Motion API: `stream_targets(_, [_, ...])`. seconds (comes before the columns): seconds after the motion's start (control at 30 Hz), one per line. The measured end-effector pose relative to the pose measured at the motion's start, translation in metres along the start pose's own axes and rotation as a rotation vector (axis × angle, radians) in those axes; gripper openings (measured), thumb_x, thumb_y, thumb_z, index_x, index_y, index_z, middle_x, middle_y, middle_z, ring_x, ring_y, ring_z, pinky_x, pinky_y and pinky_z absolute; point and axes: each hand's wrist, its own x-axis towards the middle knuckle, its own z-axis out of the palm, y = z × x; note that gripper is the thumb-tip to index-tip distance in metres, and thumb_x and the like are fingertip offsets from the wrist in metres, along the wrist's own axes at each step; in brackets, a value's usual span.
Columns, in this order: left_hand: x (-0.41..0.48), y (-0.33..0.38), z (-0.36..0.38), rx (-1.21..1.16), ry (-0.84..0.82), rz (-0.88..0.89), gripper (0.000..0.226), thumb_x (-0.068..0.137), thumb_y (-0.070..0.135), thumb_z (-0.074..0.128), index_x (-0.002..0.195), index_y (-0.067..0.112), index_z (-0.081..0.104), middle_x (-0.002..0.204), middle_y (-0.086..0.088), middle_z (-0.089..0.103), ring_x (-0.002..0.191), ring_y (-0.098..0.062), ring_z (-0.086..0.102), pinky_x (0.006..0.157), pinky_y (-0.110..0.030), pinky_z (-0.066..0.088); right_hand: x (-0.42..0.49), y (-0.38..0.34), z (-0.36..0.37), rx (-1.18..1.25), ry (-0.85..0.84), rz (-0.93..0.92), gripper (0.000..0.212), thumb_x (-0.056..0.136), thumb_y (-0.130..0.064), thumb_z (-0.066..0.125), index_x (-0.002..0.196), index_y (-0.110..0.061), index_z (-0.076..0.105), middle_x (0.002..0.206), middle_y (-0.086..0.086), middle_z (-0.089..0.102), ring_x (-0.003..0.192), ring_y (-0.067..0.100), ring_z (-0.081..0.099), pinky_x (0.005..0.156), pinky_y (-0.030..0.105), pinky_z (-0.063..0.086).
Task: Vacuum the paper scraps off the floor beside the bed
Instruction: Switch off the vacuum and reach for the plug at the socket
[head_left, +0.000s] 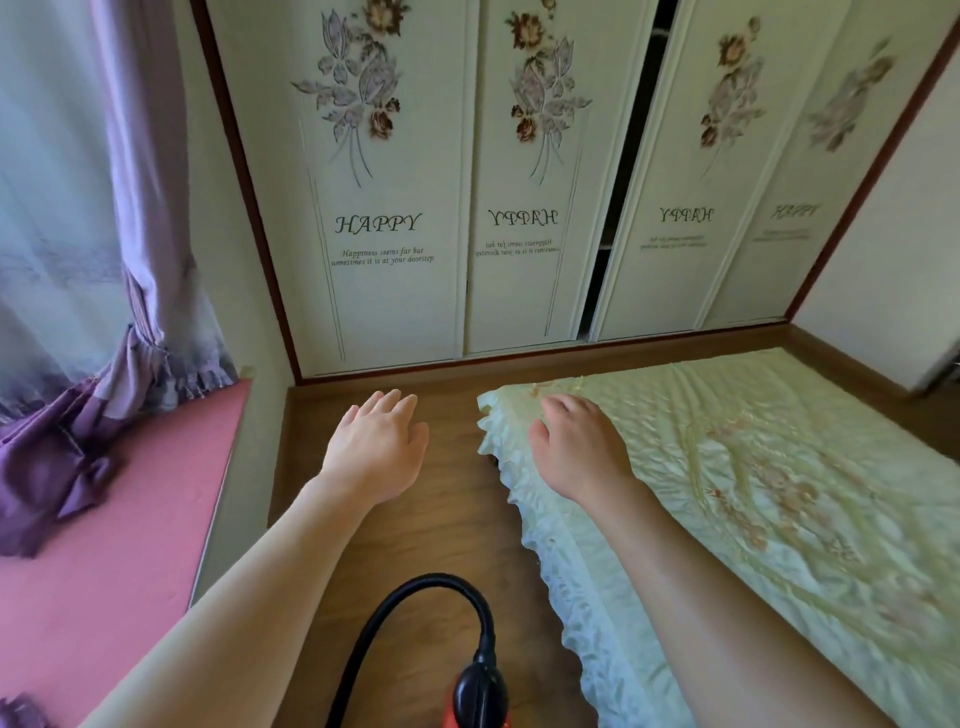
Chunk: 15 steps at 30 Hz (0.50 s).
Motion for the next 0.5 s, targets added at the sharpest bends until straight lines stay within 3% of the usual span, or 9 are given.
stream_targets(0.37, [0.08, 0.024, 0.011, -0.004, -0.05, 0.352, 0.057, 0.107, 0.042, 0.031, 0.158, 0.018, 0.031, 0.166, -0.003, 0.028, 0.155, -0.02, 0.018, 0.126, -0.039, 0.014, 0.0, 0.026, -0.004, -0.077, 0.066, 0.309, 0.046, 0.104, -0.029, 0.033, 0.141, -0.007, 0.049, 0.145, 0.008, 0.05, 0.134, 0.027, 0.041, 0.114, 0.036, 0.03])
stream_targets(0.5, [0.095, 0.032, 0.014, -0.006, -0.07, 0.501, 0.055, 0.107, 0.04, 0.034, 0.157, 0.018, 0.033, 0.164, -0.002, 0.031, 0.153, -0.021, 0.022, 0.126, -0.04, 0.017, -0.012, 0.025, -0.003, -0.121, 0.107, 0.443, 0.044, 0.102, -0.029, 0.035, 0.133, -0.005, 0.056, 0.137, 0.011, 0.056, 0.127, 0.029, 0.047, 0.109, 0.038, 0.034])
